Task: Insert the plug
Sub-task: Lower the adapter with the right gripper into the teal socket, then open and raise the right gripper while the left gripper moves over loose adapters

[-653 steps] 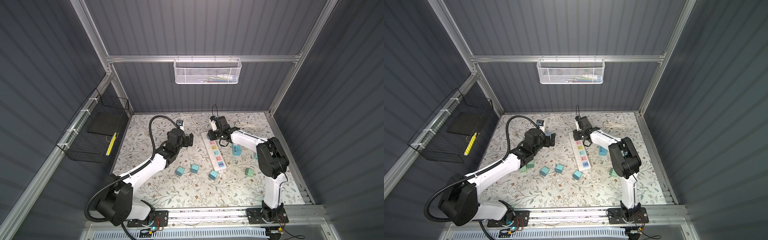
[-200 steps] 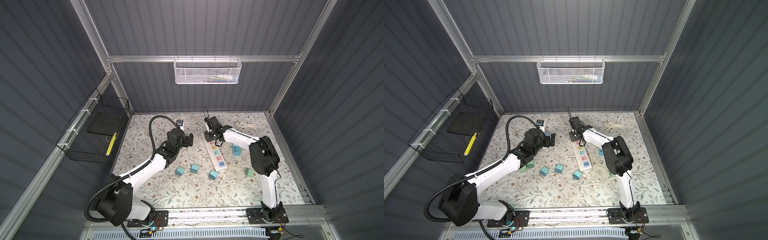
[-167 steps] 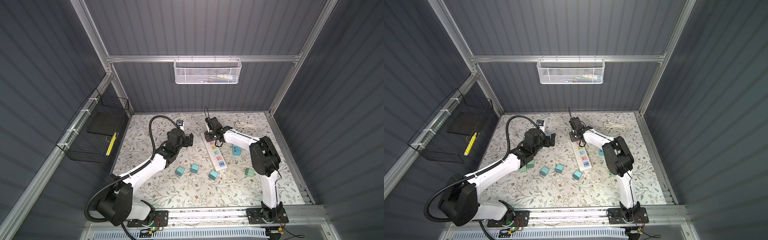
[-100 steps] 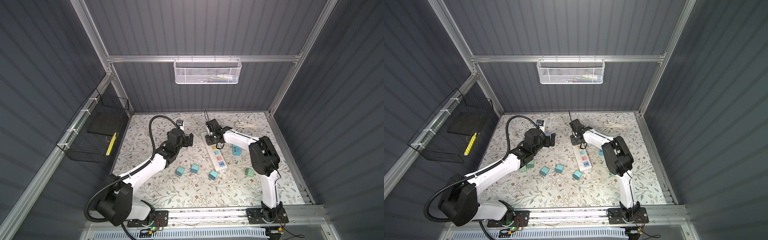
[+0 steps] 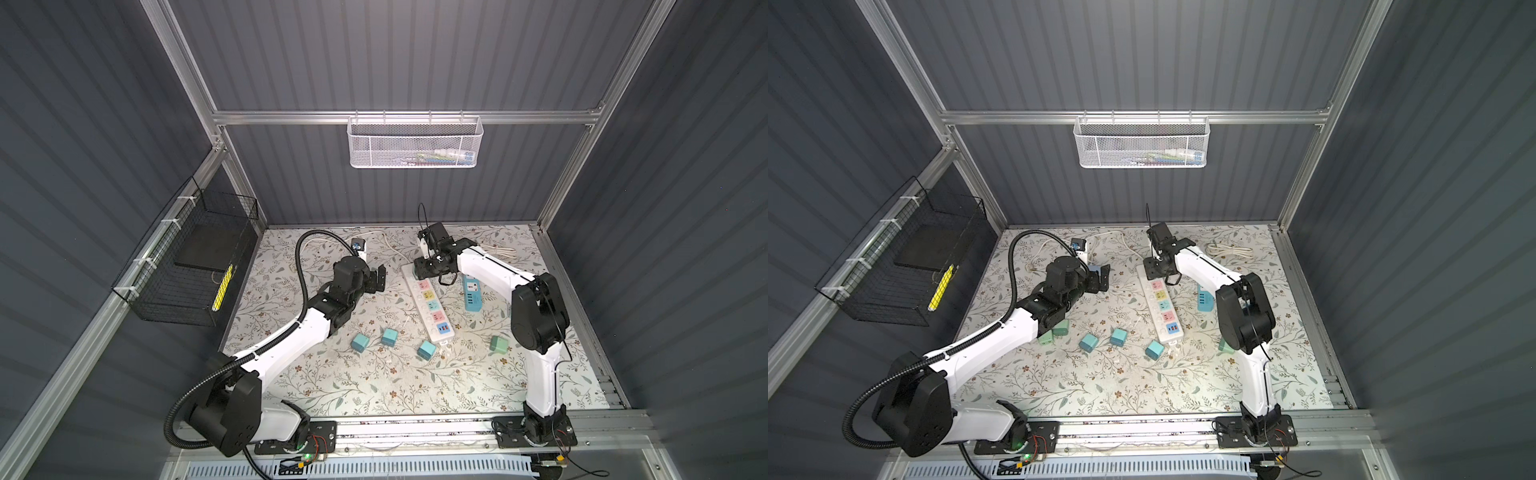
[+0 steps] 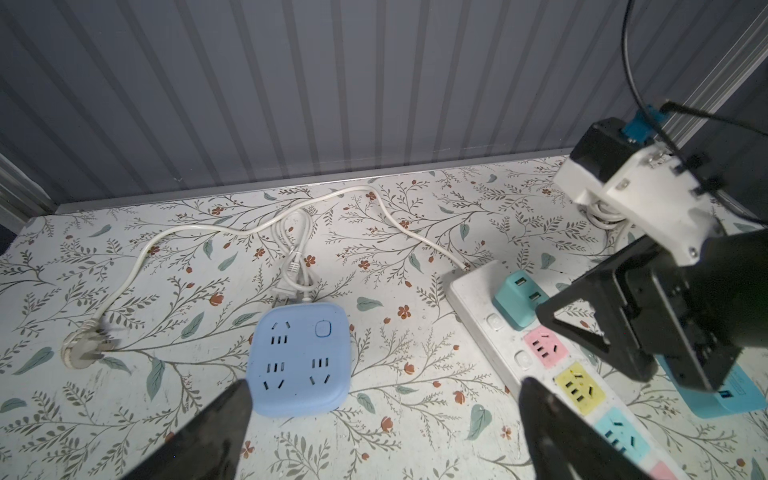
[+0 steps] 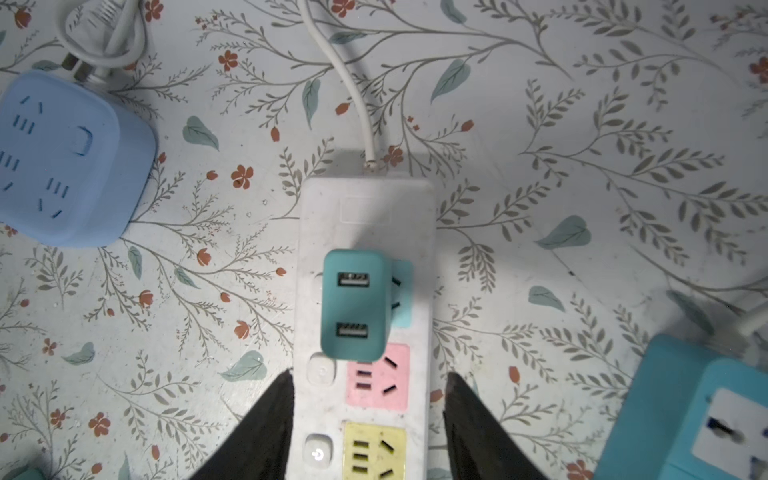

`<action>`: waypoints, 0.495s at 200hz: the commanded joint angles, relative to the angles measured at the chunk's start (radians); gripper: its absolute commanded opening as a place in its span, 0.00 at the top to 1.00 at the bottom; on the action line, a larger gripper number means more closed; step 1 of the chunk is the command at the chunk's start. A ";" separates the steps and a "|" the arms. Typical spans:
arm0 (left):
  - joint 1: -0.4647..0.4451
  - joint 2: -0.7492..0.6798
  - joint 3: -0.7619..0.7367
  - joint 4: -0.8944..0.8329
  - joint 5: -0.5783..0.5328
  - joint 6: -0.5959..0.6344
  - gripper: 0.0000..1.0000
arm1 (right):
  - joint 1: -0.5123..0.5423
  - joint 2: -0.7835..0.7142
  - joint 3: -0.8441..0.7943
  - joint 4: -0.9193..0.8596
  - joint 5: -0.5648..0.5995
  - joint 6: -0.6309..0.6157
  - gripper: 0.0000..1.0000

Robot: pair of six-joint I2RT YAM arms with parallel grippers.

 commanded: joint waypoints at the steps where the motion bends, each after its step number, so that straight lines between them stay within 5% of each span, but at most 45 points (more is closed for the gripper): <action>1: -0.003 -0.011 0.033 -0.013 0.010 0.004 0.00 | -0.012 0.004 0.032 -0.030 -0.033 0.007 0.41; 99: -0.003 -0.001 0.034 -0.019 0.010 0.010 0.00 | -0.032 0.042 -0.029 -0.018 0.018 0.018 0.44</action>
